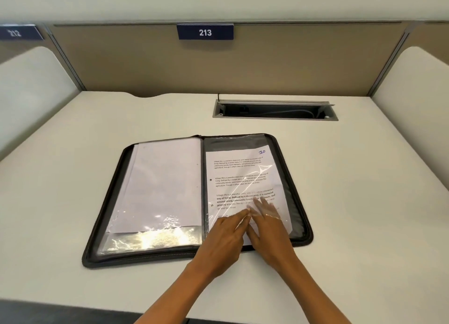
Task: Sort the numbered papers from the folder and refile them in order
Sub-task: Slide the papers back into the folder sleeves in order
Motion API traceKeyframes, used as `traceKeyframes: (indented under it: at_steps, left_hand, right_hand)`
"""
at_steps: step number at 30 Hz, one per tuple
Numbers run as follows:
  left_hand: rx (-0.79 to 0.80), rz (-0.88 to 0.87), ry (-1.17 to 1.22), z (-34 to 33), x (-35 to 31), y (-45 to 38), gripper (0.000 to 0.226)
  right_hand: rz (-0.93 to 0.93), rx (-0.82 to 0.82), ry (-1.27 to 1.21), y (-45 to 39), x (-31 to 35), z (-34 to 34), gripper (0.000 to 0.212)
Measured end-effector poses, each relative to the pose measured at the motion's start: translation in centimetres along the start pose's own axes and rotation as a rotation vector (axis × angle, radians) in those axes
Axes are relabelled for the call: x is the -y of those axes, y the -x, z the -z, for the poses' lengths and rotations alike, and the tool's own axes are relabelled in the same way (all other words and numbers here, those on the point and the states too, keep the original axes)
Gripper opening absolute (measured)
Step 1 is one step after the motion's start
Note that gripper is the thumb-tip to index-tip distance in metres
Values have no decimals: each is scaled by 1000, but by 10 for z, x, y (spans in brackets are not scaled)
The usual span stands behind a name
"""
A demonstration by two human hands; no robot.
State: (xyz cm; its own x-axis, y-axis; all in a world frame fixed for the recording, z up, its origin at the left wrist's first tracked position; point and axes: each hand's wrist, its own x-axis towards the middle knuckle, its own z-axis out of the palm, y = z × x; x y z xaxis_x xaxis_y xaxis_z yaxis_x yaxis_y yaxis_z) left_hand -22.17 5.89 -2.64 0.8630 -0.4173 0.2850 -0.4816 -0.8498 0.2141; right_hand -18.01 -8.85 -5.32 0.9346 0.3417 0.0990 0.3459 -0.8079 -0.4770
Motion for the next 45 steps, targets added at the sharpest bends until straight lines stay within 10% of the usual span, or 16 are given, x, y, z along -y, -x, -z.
traceKeyframes:
  at_steps: [22, 31, 36, 45]
  left_hand:
    - [-39, -1, 136, 2, 2, -2, 35]
    - [15, 354, -145, 7, 89, 31, 56]
    - [-164, 906, -85, 25, 124, 62, 62]
    - [-27, 1464, -22, 57, 159, 93, 86]
  right_hand:
    - [126, 120, 336, -13, -10, -12, 61]
    - [296, -379, 60, 46, -5, 13, 21]
    - [313, -532, 47, 39, 14, 32, 25]
    - [113, 207, 331, 0, 16, -9, 92]
